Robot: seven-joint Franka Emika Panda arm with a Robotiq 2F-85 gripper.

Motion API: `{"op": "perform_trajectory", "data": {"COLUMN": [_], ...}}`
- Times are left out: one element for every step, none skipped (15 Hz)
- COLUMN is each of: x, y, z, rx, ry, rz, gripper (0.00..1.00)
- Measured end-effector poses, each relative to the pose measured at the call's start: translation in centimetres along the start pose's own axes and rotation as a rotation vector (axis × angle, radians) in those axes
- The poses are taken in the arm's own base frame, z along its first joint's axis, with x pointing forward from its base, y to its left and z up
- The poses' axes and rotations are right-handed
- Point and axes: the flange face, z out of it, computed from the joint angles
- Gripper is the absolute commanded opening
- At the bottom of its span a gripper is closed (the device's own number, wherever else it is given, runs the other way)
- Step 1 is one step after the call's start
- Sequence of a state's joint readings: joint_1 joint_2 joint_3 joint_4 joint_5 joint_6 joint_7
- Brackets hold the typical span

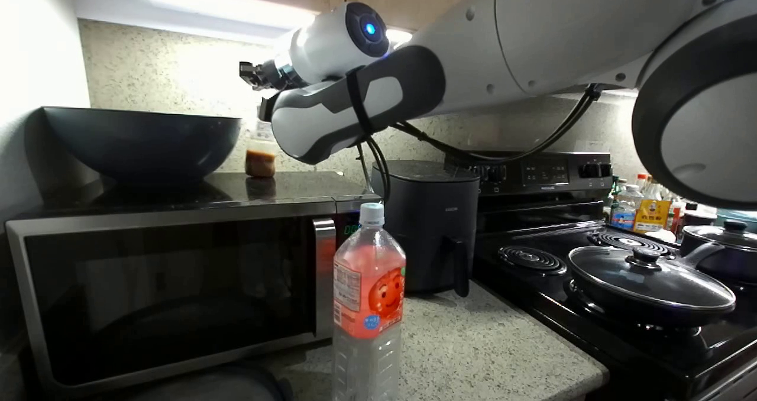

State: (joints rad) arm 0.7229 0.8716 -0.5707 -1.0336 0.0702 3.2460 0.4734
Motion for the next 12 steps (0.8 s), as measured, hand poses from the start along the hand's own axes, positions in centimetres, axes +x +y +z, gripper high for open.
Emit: {"op": "perform_trajectory", "data": {"x": [0.1, 0.2, 0.3, 0.3, 0.4, 0.5, 0.6, 0.7, 0.9, 1.1, 1.2, 1.4], "y": [-0.1, -0.2, -0.2, -0.1, -0.1, -0.1, -0.1, -0.1, -0.1, 0.0, 0.2, 0.4], "z": [-0.2, -0.3, -0.5, -0.6, -0.7, -0.9, -1.1, -1.3, -1.5, -1.6, -1.7, -1.9], "rx": [0.002, 0.002, 0.001, -0.003, -0.008, -0.014, -0.018, -0.023, -0.031, -0.043, -0.056, -0.071], "ry": [-0.003, -0.006, -0.013, -0.022, -0.036, -0.05, -0.06, -0.07, -0.077, -0.077, -0.076, -0.073], "rz": [0.006, 0.01, 0.014, 0.018, 0.021, 0.024, 0.025, 0.023, 0.017, 0.003, -0.015, -0.036], "gripper": [0.31, 0.38, 0.44, 0.51, 0.57, 0.64, 0.7, 0.77, 0.83, 0.89, 0.71, 0.77]}}
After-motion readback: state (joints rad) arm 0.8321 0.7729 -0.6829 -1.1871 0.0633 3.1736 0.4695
